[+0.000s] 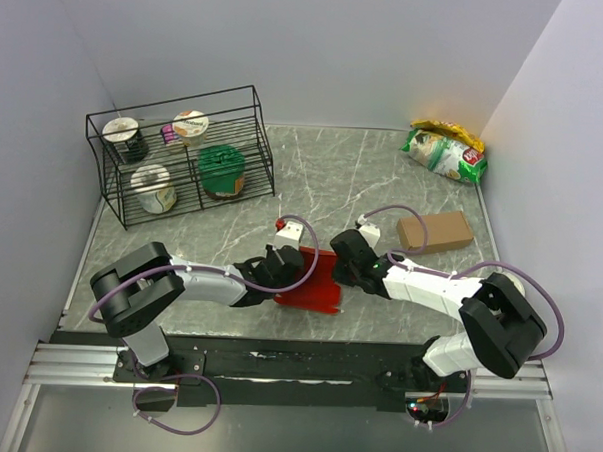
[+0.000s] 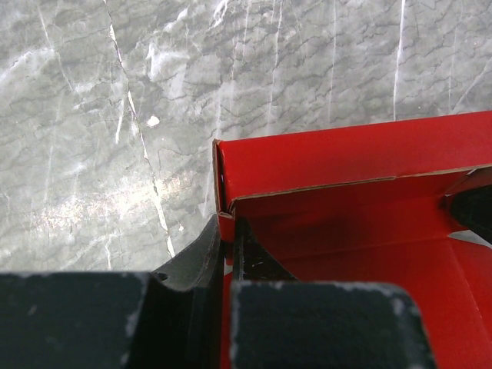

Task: Fold the paper box
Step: Fold the paper box at the center of the board.

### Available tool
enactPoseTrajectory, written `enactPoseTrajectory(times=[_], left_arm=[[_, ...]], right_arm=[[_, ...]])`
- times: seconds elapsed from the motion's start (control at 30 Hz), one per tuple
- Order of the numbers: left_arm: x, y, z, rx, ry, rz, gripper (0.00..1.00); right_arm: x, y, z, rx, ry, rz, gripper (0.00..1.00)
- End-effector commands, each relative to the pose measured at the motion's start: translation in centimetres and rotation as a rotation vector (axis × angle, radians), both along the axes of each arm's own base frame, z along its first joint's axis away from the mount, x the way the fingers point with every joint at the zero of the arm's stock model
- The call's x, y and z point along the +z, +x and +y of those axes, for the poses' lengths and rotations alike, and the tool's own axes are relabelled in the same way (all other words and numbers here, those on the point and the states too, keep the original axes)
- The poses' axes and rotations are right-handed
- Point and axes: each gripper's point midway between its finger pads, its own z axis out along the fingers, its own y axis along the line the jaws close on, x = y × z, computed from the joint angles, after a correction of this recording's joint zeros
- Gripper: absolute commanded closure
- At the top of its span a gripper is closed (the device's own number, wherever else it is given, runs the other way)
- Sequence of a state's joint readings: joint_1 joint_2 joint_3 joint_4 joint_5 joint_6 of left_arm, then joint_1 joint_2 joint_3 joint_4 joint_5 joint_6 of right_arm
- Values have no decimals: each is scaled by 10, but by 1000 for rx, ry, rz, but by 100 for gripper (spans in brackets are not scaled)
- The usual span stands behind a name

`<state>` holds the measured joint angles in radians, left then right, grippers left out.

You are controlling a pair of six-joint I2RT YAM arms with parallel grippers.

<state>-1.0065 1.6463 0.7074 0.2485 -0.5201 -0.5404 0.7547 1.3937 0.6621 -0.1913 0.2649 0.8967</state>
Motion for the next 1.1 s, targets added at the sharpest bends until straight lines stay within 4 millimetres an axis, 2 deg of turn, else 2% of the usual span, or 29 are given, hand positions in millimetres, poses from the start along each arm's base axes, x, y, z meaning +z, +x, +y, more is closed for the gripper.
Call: enactPoseTrajectory(times=[0.0,0.37,0.6,0.7,0.8,0.87,0.9,0.93,0.97,1.03,1.07], left_arm=[[24,-4,-36,-70,-123,-12,99],[28,-5,-43,-101,-156,-13,99],[31,-6,-45,-102,-170,-15,99],[29,-6,-43,-93,-165,-13,99],[21,6,-27,-51,-137,0,99],[12,18,-9,-22,-132,42,99],[11,23,-3,-10,-126,45,99],[9,26,3,-10,-97,43,99],[12,35,11,8,-88,35,99],[13,42,17,-4,-63,40,99],[14,50,23,6,-57,49,99]], right_arm=[[29,21,24,-10,98,-99,74],[32,22,36,13,161,-113,70],[25,20,36,16,149,-91,69],[24,19,35,16,144,-82,69],[32,18,27,1,126,-94,68],[37,16,20,3,95,-124,63],[47,15,17,5,96,-151,56],[46,9,13,14,71,-149,53],[48,6,10,52,49,-165,44],[65,-3,18,123,80,-216,38],[65,-12,20,190,78,-229,34]])
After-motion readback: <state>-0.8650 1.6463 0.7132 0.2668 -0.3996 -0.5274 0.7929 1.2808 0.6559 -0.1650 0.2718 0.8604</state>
